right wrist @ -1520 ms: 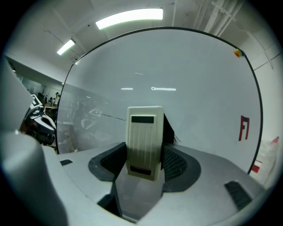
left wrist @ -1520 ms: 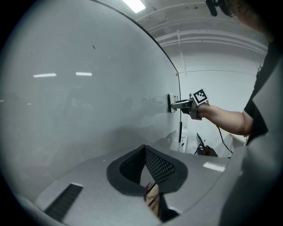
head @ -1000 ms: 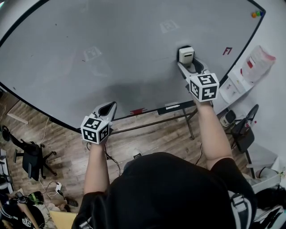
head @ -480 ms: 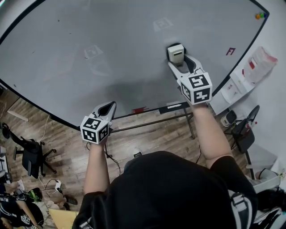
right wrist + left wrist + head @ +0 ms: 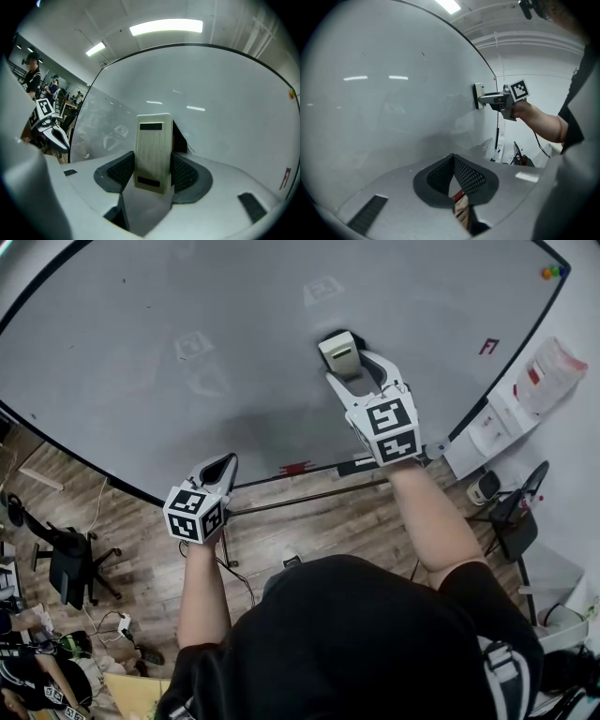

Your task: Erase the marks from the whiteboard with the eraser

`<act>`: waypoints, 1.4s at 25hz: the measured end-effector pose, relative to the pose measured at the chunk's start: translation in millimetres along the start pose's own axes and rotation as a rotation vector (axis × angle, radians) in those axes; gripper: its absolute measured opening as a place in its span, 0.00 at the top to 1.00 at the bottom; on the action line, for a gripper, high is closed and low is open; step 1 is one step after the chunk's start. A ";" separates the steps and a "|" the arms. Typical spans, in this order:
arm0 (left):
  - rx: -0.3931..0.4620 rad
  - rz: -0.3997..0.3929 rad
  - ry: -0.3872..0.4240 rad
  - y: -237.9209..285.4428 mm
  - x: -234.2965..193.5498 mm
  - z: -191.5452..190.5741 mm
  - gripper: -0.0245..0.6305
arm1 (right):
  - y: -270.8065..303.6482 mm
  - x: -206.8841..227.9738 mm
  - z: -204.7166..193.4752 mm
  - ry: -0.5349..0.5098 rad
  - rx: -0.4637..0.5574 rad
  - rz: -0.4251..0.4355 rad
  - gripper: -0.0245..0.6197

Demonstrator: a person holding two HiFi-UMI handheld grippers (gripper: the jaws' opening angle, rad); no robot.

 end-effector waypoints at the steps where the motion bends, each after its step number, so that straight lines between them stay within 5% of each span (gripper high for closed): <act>1: -0.002 0.000 -0.001 0.2 0.3 -0.5 0.95 | 2.2 -4.7 1.3 -0.009 0.003 0.008 0.59; 20: -0.003 0.016 -0.002 -6.8 3.3 -5.7 0.95 | 31.3 -76.8 12.5 -0.124 0.002 0.139 0.59; 35: 0.026 0.016 -0.006 -12.2 6.3 2.3 0.95 | 31.9 -78.8 10.5 -0.143 -0.023 0.142 0.59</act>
Point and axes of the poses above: the fingertips, and each gripper's own axes: y forward along the fingers, x to its right, z out of its top, the point moved 6 cm from there along -y, backward along the fingers, and after that the axes turned 9 degrees about x, right-handed, at the moved point
